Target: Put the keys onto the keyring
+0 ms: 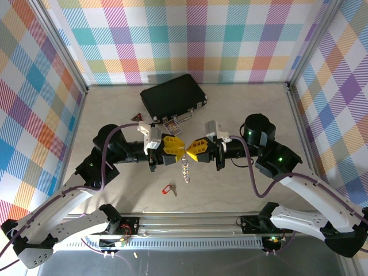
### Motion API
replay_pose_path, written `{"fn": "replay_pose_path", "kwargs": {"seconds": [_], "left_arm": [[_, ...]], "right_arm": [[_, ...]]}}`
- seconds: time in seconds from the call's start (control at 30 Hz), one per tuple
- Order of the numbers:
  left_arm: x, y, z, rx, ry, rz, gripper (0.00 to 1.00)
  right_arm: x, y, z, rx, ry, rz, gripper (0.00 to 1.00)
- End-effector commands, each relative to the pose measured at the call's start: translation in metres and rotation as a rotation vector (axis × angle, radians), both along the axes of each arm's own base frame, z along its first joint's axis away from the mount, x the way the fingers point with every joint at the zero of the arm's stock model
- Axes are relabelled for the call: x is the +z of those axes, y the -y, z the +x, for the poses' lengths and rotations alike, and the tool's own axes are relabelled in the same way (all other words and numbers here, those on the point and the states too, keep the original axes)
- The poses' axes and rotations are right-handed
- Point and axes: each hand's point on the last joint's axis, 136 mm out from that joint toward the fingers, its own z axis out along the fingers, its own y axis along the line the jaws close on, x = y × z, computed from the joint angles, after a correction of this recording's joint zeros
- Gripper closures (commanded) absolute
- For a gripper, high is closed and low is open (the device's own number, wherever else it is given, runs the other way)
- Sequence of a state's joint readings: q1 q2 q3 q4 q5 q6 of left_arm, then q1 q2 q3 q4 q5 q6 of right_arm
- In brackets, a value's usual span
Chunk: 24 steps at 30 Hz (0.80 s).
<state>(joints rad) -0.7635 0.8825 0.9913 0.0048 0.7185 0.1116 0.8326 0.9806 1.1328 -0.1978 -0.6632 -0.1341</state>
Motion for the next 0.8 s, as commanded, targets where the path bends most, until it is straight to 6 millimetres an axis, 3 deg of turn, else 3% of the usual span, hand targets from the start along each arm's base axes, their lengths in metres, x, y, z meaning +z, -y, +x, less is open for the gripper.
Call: {"fn": "replay_pose_path", "kwargs": {"seconds": [0.0, 0.13, 0.3, 0.53, 0.7, 0.77], "left_arm": [[0.002, 0.002, 0.000, -0.011, 0.014, -0.016, 0.78], [0.002, 0.003, 0.001, -0.015, 0.016, -0.012, 0.85], [0.002, 0.002, -0.001, -0.020, 0.020, -0.013, 1.00], [0.000, -0.001, 0.001, 0.007, 0.027, 0.004, 1.00], [-0.004, -0.004, 0.007, 0.058, 0.034, 0.023, 1.00], [-0.007, -0.005, 0.011, 0.080, 0.030, 0.037, 1.00]], "right_arm": [[0.012, -0.001, -0.006, 0.038, 0.027, 0.048, 1.00], [0.013, -0.002, -0.006, 0.045, 0.028, 0.048, 1.00], [0.011, -0.003, -0.006, 0.046, 0.023, 0.047, 1.00], [0.008, -0.001, -0.002, 0.014, 0.023, 0.030, 0.99], [0.001, 0.005, 0.002, -0.036, 0.003, -0.020, 0.61], [-0.003, 0.008, 0.004, -0.066, -0.015, -0.044, 0.52]]}}
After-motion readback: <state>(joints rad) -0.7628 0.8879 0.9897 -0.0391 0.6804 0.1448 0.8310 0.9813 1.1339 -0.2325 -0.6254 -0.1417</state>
